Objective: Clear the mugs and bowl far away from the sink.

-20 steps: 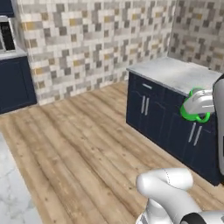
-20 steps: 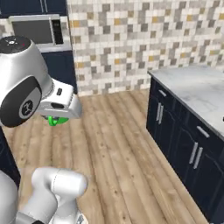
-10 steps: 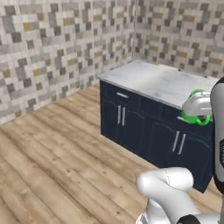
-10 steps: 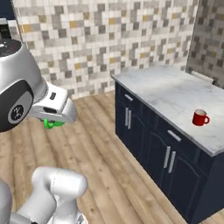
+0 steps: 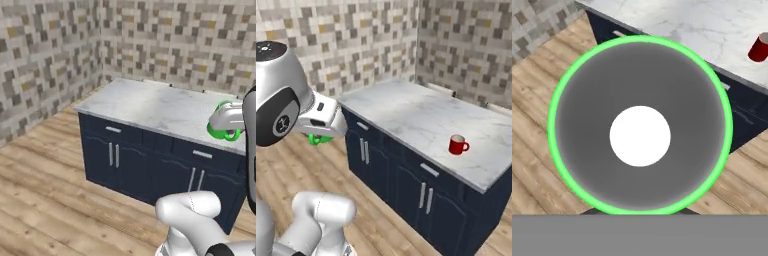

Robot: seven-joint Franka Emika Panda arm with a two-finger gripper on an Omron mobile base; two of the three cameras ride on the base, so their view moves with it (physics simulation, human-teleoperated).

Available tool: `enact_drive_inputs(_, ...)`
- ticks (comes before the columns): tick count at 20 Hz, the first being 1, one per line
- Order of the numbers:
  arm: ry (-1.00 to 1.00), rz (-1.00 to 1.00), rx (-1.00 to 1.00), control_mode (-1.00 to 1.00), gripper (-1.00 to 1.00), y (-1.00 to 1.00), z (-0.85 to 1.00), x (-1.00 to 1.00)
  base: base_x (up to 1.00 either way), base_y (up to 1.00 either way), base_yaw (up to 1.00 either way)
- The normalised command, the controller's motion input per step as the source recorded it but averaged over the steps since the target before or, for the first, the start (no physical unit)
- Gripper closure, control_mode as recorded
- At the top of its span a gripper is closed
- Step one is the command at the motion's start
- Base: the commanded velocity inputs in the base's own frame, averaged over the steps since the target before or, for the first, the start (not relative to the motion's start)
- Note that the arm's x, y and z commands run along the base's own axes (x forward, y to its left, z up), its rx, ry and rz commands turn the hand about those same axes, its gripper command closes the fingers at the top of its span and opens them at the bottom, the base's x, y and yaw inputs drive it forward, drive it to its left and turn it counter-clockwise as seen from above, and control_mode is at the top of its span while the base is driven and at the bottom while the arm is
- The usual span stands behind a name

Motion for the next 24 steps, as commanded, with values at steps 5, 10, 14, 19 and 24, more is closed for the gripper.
enact_drive_inputs(5, 0.0, 0.0, 0.0, 1.0, 1.0, 0.0, 0.0, 0.0, 0.89, 0.36, -0.73)
enact_drive_inputs(10, 0.0, 0.0, 0.0, 1.0, 1.0, 0.0, 0.0, 0.0, 1.0, 0.6, -0.64)
enact_drive_inputs(14, 0.0, 0.0, 0.0, 1.0, 1.0, 0.0, 0.0, 0.0, 1.0, 0.47, -0.48)
enact_drive_inputs(19, 0.0, 0.0, 0.0, 1.0, 1.0, 0.0, 0.0, 0.0, 0.66, 0.13, -0.15)
enact_drive_inputs(24, 0.0, 0.0, 0.0, 1.0, 1.0, 0.0, 0.0, 0.0, 0.32, 0.1, -0.15)
